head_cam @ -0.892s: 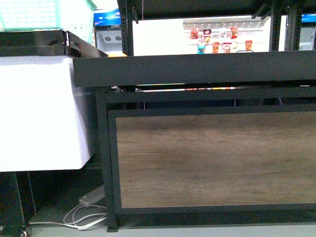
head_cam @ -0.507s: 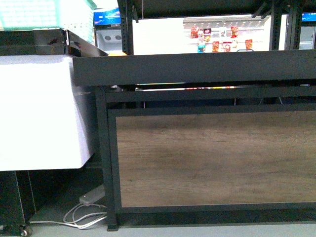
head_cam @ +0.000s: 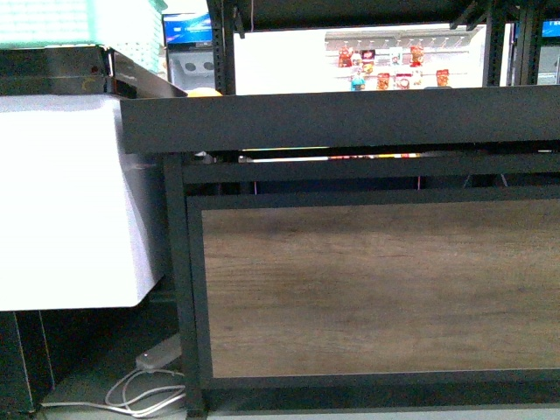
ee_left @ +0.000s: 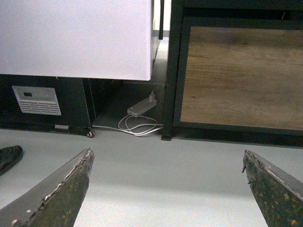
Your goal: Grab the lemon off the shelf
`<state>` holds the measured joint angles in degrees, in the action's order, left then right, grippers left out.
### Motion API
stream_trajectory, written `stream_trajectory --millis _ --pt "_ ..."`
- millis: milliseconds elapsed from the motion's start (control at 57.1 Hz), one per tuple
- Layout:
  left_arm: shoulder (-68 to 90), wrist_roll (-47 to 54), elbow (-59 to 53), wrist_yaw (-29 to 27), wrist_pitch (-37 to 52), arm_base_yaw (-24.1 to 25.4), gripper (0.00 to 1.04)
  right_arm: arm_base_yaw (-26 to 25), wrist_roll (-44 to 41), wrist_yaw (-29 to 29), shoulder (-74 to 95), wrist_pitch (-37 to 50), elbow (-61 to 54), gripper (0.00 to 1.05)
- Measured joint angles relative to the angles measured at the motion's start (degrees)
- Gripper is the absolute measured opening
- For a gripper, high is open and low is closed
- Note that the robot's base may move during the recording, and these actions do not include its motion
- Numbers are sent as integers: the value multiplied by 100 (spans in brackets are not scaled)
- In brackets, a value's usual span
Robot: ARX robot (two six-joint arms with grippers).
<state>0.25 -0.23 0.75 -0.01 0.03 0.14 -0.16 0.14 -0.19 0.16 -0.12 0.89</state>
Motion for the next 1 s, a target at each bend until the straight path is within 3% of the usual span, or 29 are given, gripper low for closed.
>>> stream_trajectory --millis 997 --pt "0 0 0 2 0 0 97 0 0 2 0 0 0 97"
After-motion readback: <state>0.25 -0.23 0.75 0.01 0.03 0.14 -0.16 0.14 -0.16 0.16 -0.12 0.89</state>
